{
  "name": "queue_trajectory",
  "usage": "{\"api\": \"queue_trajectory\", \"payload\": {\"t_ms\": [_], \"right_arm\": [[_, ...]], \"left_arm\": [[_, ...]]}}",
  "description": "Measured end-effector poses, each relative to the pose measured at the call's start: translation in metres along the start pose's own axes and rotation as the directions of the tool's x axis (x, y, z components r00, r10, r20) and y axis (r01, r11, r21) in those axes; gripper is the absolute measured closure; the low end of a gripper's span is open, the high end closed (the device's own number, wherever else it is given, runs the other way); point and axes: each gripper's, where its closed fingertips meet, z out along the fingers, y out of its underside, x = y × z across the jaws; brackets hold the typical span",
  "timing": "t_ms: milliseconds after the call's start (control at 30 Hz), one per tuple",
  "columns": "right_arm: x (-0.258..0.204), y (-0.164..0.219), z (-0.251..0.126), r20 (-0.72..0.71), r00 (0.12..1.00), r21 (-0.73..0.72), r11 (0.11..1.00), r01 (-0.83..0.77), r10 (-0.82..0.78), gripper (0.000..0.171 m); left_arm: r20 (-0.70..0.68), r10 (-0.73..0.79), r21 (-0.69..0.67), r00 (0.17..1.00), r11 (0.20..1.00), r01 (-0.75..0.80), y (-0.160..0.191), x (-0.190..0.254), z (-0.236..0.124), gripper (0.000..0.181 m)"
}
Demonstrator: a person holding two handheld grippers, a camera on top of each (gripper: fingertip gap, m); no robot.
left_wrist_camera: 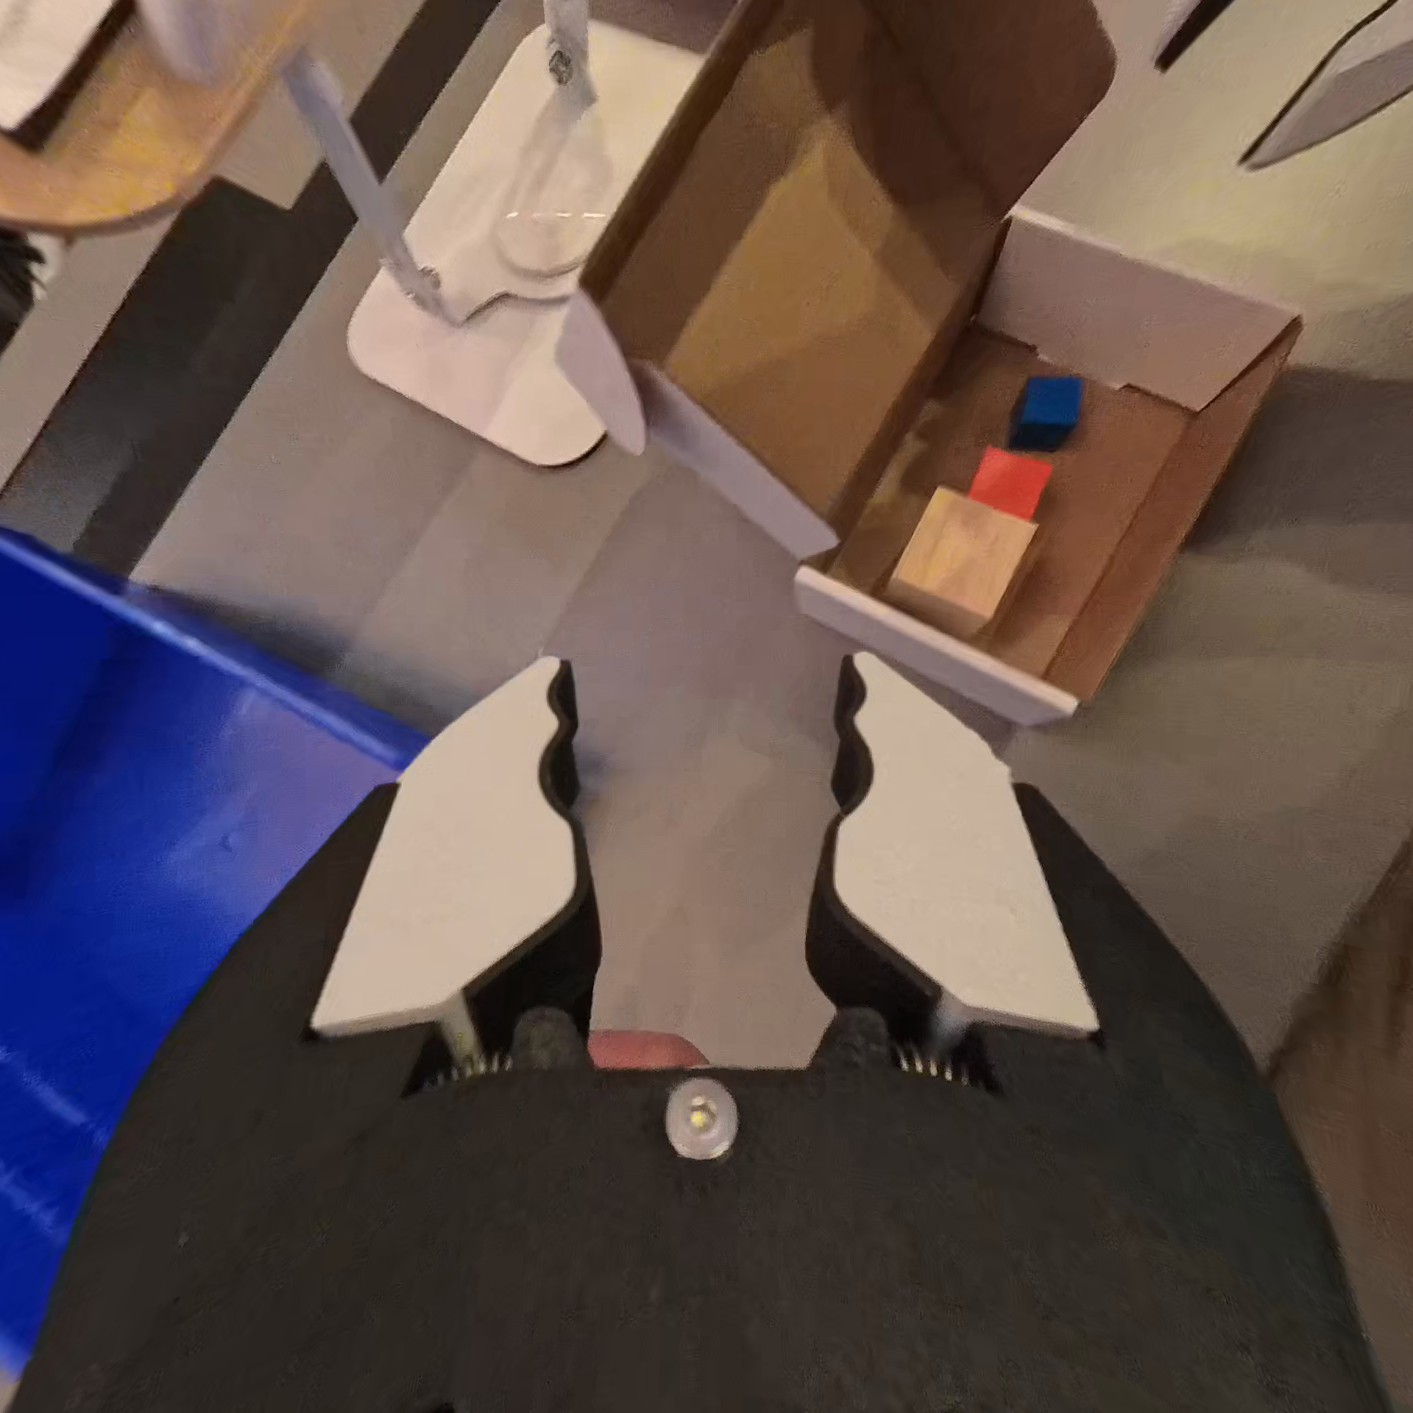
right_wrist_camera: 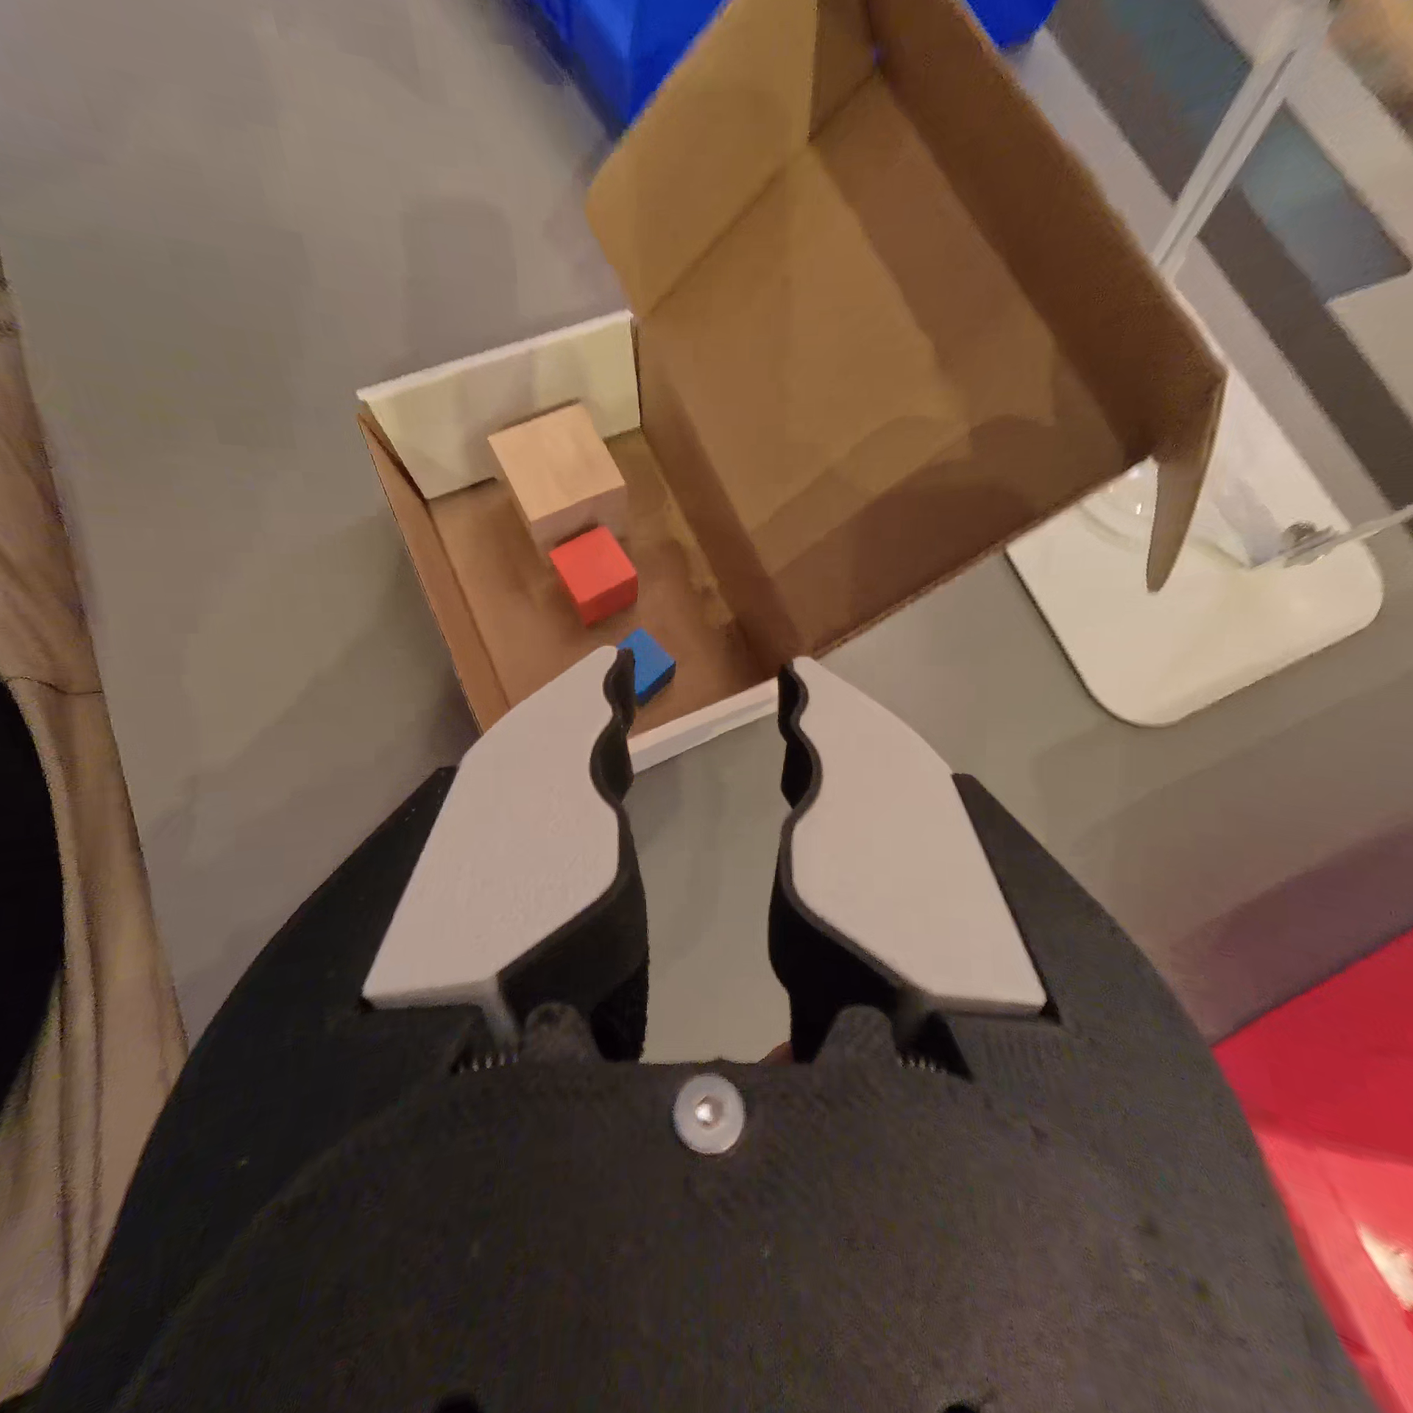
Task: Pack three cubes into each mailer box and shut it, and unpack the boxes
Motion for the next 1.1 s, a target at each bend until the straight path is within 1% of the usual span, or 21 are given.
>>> {"api": "queue_trajectory", "payload": {"t_ms": [67, 133, 167, 200, 267, 333, 433, 467, 533, 600, 700, 833, 967, 1100], "right_arm": [[0.001, 0.005, 0.002, 0.012, 0.999, -0.008, 0.999, -0.042, 0.042, 0.136], [0.004, 0.009, 0.004, 0.017, 0.996, -0.022, 0.996, -0.089, 0.089, 0.132], [0.005, 0.011, 0.005, 0.022, 0.994, -0.036, 0.994, -0.105, 0.106, 0.129], [0.006, 0.013, 0.005, 0.021, 0.993, -0.052, 0.992, -0.115, 0.116, 0.125], [0.008, 0.01, 0.005, 0.01, 0.993, -0.054, 0.991, -0.12, 0.12, 0.118], [0.01, 0.001, 0.007, 0.029, 0.99, -0.007, 0.99, -0.139, 0.14, 0.115], [0.007, -0.014, 0.013, 0.098, 0.977, 0.06, 0.978, -0.197, 0.191, 0.114], [0.006, -0.016, 0.015, 0.107, 0.975, 0.068, 0.977, -0.204, 0.196, 0.113], [0.003, -0.017, 0.017, 0.102, 0.978, 0.065, 0.98, -0.189, 0.182, 0.111], [-0.002, -0.016, 0.017, 0.1, 0.983, 0.052, 0.985, -0.163, 0.157, 0.111], [-0.01, -0.011, 0.017, 0.087, 0.989, 0.041, 0.992, -0.121, 0.117, 0.113], [-0.022, -0.003, 0.016, 0.116, 0.985, 0.025, 0.991, -0.134, 0.13, 0.114], [-0.035, 0.012, 0.018, 0.157, 0.978, -0.04, 0.99, -0.135, 0.14, 0.112], [-0.047, 0.025, 0.02, 0.189, 0.971, -0.116, 0.985, -0.127, 0.147, 0.106]], "left_arm": [[-0.029, -0.019, -0.01, 0.999, 1.0, 0.019, -0.002, 0.012, 0.023, 0.113], [-0.084, -0.053, 0.033, 0.995, 0.998, 0.056, -0.01, 0.021, 0.037, 0.114], [-0.103, -0.075, 0.024, 0.992, 0.997, 0.077, -0.01, 0.023, 0.041, 0.114], [-0.12, -0.095, 0.024, 0.988, 0.995, 0.099, -0.013, 0.023, 0.042, 0.114], [-0.103, -0.136, 0.079, 0.985, 0.986, 0.145, -0.026, 0.013, 0.04, 0.113], [-0.18, -0.191, 0.13, 0.965, 0.968, 0.215, -0.042, 0.015, 0.036, 0.113], [-0.296, -0.267, 0.091, 0.917, 0.948, 0.305, -0.048, 0.027, 0.043, 0.111], [-0.319, -0.286, 0.097, 0.904, 0.939, 0.331, -0.05, 0.03, 0.045, 0.109], [-0.32, -0.302, 0.124, 0.898, 0.926, 0.356, -0.053, 0.03, 0.046, 0.111], [-0.304, -0.276, 0.162, 0.912, 0.928, 0.334, -0.053, 0.033, 0.043, 0.116], [-0.243, -0.189, 0.226, 0.951, 0.943, 0.246, -0.049, 0.043, 0.038, 0.122], [-0.231, -0.14, 0.269, 0.963, 0.942, 0.201, -0.04, 0.057, 0.031, 0.128], [-0.232, -0.015, 0.224, 0.973, 0.972, 0.069, -0.015, 0.083, 0.032, 0.125], [-0.27, 0.017, 0.188, 0.963, 0.981, 0.035, 0.004, 0.097, 0.033, 0.126]]}}
